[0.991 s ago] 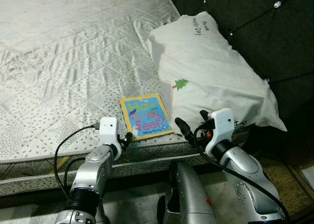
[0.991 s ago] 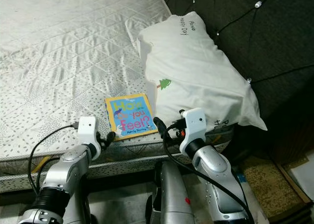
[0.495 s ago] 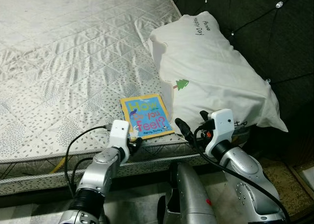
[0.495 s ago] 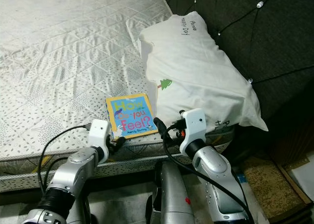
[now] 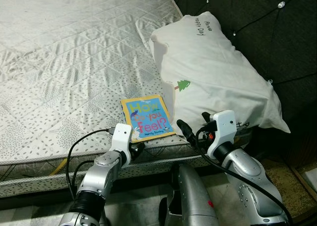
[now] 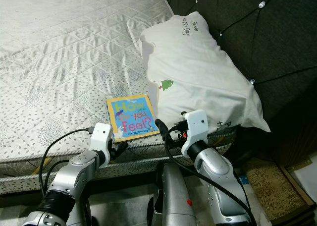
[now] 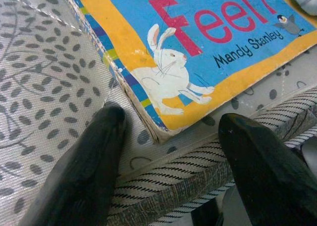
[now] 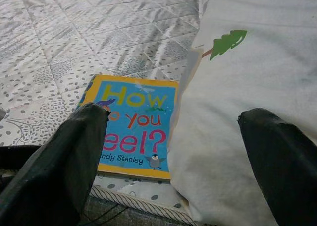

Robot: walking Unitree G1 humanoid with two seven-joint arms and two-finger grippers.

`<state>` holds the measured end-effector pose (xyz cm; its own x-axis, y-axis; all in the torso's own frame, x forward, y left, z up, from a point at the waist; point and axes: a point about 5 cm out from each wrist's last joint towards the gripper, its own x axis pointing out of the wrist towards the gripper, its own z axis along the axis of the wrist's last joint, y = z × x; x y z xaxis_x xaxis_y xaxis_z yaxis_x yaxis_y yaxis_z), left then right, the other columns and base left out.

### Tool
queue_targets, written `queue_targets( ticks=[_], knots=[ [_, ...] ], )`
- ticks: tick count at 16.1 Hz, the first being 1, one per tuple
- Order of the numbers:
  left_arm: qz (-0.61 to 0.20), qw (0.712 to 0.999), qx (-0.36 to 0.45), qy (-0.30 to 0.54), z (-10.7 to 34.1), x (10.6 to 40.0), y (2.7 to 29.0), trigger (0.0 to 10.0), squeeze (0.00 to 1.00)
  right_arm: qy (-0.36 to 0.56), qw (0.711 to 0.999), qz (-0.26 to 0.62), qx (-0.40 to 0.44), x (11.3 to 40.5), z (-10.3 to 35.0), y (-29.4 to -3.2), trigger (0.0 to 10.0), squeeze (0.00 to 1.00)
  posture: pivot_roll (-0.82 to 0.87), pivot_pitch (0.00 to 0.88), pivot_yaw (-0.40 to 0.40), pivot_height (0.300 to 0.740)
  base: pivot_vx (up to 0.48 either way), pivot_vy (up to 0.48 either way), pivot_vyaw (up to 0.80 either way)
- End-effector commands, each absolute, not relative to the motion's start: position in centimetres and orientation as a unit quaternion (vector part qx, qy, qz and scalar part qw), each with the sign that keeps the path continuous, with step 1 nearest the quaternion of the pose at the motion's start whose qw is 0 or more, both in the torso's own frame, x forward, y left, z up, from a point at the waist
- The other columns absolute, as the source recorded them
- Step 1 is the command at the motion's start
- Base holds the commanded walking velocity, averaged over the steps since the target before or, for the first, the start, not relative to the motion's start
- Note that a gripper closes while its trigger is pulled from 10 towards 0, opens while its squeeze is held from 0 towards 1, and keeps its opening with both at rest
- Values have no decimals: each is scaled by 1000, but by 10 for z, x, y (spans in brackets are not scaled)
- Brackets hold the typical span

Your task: Clean up the room

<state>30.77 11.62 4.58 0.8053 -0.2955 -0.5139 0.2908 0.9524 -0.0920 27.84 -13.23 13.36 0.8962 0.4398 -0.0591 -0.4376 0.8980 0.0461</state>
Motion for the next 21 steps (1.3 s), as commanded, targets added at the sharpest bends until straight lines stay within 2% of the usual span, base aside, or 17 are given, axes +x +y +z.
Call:
queue_targets(
  ticks=[1, 12, 17, 21],
  knots=[
    [-149, 938, -5, 311, 29, 297, 120, 10000, 0, 40, 974, 222, 14, 277, 130, -135, 10000, 0, -67, 142, -107, 527, 0, 0, 0],
    [-32, 954, -17, 297, 36, 317, 179, 10000, 0, 40, 975, 219, 9, 277, 129, -138, 10000, 0, -73, 132, -107, 527, 0, 0, 0],
    [-12, 958, -16, 288, 39, 317, 193, 10000, 0, 41, 975, 220, 7, 278, 129, -139, 10000, 0, -70, 128, -111, 527, 0, 0, 0],
    [-13, 959, -18, 282, 40, 317, 191, 10000, 0, 41, 974, 222, 7, 280, 128, -138, 10000, 0, -65, 123, -113, 527, 0, 0, 0]
  ],
)
